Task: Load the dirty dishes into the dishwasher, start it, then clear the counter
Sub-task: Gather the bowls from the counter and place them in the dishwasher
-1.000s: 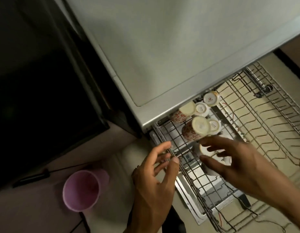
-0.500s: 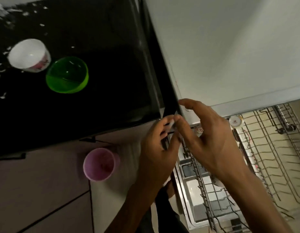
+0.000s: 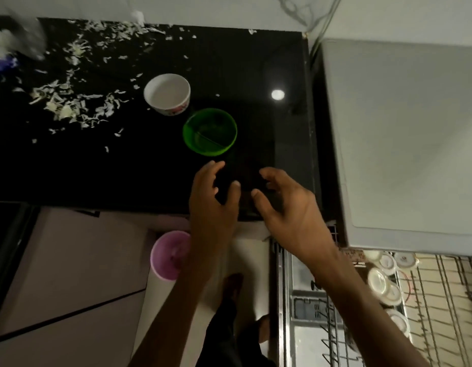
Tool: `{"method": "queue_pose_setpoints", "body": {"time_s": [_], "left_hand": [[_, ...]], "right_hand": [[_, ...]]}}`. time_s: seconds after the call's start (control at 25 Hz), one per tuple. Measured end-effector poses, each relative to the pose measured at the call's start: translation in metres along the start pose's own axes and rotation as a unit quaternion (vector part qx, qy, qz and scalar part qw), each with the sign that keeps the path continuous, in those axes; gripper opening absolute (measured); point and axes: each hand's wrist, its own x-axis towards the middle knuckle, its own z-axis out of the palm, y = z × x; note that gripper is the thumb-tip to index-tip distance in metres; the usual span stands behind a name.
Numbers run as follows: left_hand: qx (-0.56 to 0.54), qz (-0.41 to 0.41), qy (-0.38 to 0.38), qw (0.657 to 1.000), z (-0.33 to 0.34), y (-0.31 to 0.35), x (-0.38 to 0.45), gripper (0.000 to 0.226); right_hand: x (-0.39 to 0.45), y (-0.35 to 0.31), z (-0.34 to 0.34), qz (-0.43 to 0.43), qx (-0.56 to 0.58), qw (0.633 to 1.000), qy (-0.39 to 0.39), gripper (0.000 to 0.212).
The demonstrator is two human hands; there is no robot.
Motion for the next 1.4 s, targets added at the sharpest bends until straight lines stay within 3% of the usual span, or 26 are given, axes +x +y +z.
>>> {"method": "queue_pose_setpoints", "body": {"time_s": [0.16,0.32,0.48,0.6,0.72,0.92,1.0,1.16,1.32,1.4], "left_hand": [[0.05,0.003,0.077,0.996,-0.031,-0.03,0.072,0.054],[0.131,-0.014,0.064,0.989,-0.049,-0.045,0.142,0.055],[0.174,-0.023,0.022,0.984,-0.049,-0.055,0.189,0.044],[0.169,-0.015,0.036,0.985,-0.047,-0.06,0.205,0.031],[0.141,-0.008,0.054,0.988,-0.045,-0.052,0.205,0.032],[0.056,-0.019,0.059,0.997,-0.055,-0.018,0.162,0.047],[-0.004,-0.007,0.026,1.0,-0.06,-0.008,0.129,0.044],[-0.137,-0.023,-0.028,0.99,-0.066,0.012,0.059,0.04],[-0.229,-0.015,-0.091,0.969,-0.058,0.024,0.0,0.046],[-0.336,-0.022,-0.157,0.928,-0.048,0.031,-0.03,0.054]], "right_hand": [[0.054,-0.004,0.038,0.001,-0.043,0.998,-0.054,0.059],[0.096,-0.013,0.057,0.012,-0.094,0.992,-0.081,0.063],[0.119,-0.01,0.062,0.04,-0.119,0.988,-0.091,0.054],[0.126,-0.002,0.064,0.045,-0.118,0.988,-0.085,0.038],[0.127,0.005,0.067,0.057,-0.052,0.995,-0.064,0.025],[0.086,0.012,0.05,0.078,0.132,0.988,0.023,0.034],[0.051,0.017,0.035,0.119,0.258,0.957,0.057,0.037],[-0.027,0.03,-0.001,0.13,0.487,0.858,0.1,0.038],[-0.099,0.042,-0.04,0.093,0.724,0.677,0.095,0.059],[-0.13,0.044,-0.055,0.068,0.792,0.602,0.081,0.058]]}}
